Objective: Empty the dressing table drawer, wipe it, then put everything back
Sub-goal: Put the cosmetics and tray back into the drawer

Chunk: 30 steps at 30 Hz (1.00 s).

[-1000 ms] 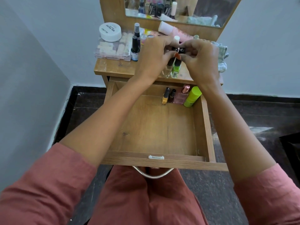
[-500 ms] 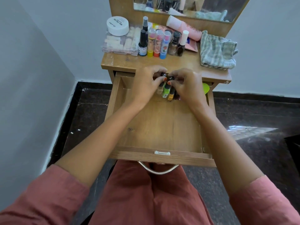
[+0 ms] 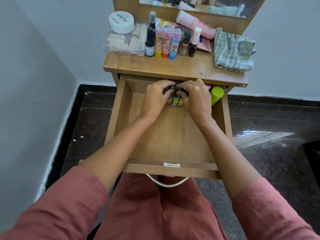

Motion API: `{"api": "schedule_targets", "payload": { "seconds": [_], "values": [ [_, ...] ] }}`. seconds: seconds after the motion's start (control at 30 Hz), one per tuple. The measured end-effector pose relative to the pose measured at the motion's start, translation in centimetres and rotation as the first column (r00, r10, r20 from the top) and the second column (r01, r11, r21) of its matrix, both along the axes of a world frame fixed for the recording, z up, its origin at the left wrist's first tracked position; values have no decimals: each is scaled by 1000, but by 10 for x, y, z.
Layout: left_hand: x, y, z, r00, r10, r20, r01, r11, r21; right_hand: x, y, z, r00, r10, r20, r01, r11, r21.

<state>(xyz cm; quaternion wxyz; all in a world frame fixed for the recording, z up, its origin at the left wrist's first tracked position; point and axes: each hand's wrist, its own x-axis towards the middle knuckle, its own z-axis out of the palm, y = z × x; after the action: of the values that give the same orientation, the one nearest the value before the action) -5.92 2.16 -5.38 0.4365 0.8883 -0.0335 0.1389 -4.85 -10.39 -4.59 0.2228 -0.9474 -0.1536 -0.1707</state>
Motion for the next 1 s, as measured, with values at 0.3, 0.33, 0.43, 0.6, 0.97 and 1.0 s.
{"api": "schedule_targets", "payload": {
  "seconds": [0.3, 0.33, 0.43, 0.6, 0.97, 1.0],
  "values": [
    [3, -3, -8, 1000, 27, -4, -27, 1000, -6, 4, 2, -10, 998, -22, 55, 27, 995, -93],
    [3, -3, -9, 1000, 29, -8, -29, 1000, -11, 5, 2, -10, 998, -27, 48, 31, 995, -93],
    [4, -3, -9, 999, 27, -19, -27, 1000, -11, 6, 3, -10, 999, -33, 27, 36, 995, -96],
    [1, -3, -6, 1000, 28, -6, -28, 1000, 9, 2, 2, -12, 999, -29, 14, 30, 997, -66],
    [-4, -2, 13, 995, -34, 89, 34, 999, 2, -6, 0, 12, 999, -16, 33, 13, 995, 99],
    [-4, 0, 16, 994, -31, 106, 32, 999, -11, -5, 1, 16, 1000, -15, 24, 12, 991, 134]
  ]
}}
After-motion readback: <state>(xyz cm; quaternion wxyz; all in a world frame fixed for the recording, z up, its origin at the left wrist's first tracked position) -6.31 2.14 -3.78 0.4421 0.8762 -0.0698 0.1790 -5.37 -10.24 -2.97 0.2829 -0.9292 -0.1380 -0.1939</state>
